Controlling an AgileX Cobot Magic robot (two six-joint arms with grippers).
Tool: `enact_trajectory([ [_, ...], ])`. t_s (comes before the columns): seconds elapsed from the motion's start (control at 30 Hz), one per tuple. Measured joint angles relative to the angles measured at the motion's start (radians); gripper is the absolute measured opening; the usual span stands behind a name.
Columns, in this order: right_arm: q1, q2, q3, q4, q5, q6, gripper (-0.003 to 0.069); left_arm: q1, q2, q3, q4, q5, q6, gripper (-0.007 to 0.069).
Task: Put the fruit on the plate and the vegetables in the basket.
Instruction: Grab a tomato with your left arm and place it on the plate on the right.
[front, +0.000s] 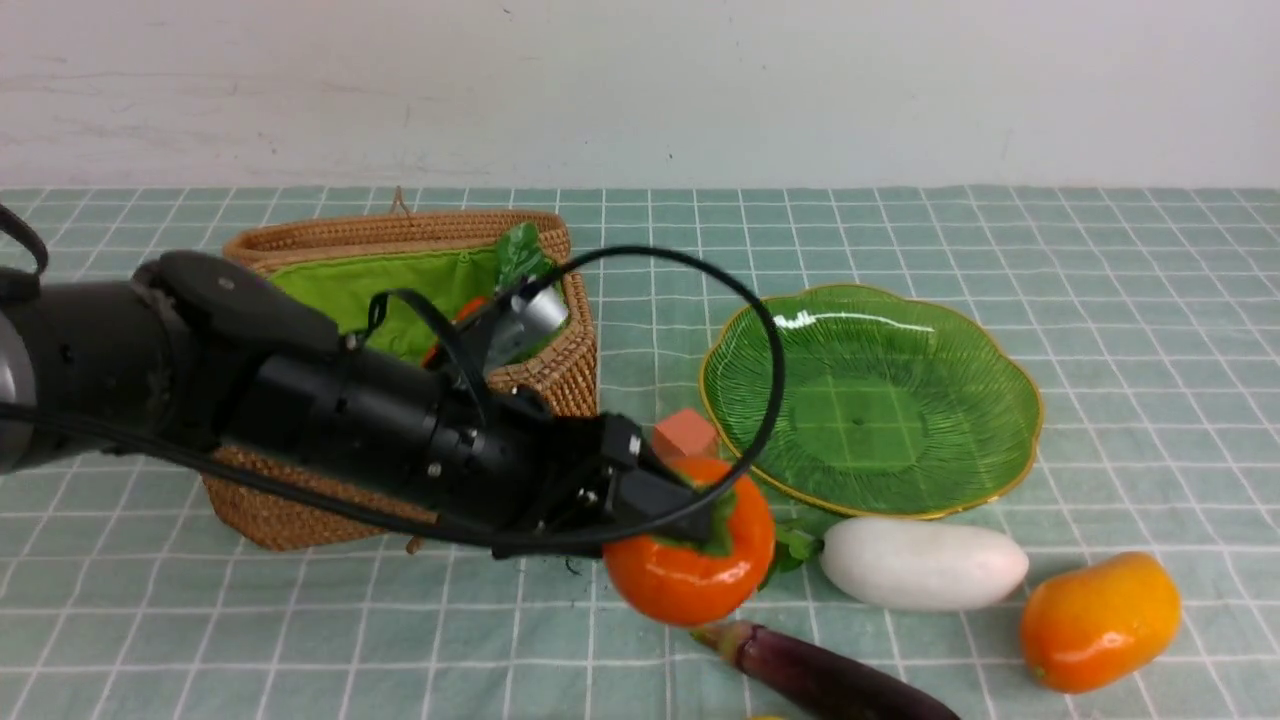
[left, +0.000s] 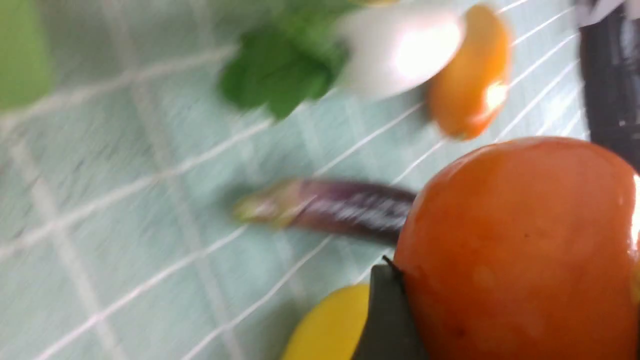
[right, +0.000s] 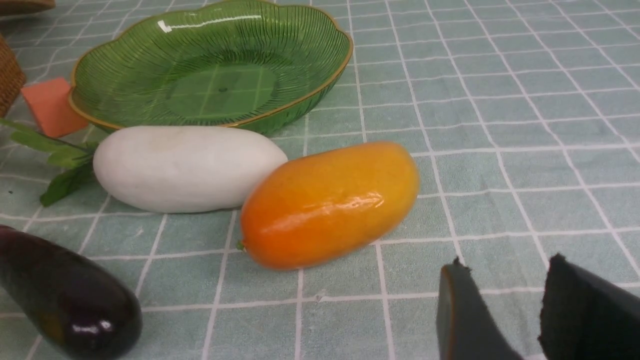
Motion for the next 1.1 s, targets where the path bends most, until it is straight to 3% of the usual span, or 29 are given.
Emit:
enact_trajectory([
  [0.33,0.000,0.000,0.000,0.000,0.000,0.000,0.0244,-0.015,0.118,-0.306,0.017,0.044,-0.115,0.0479],
  [0.8,0.000,0.000,0.000,0.000,0.000,0.000,0.0244,-0.151,0.606,-0.945,0.443,0.012,-0.545,0.0479],
  [1.0,0.000,0.000,0.000,0.000,0.000,0.000,0.0244,-0.180,0.707,-1.034,0.667,-0.034,-0.777,0.0479],
  [1.1,0.000,0.000,0.000,0.000,0.000,0.000,0.0244,-0.197,0.718,-1.035,0.724,-0.044,-0.809,0.0479],
])
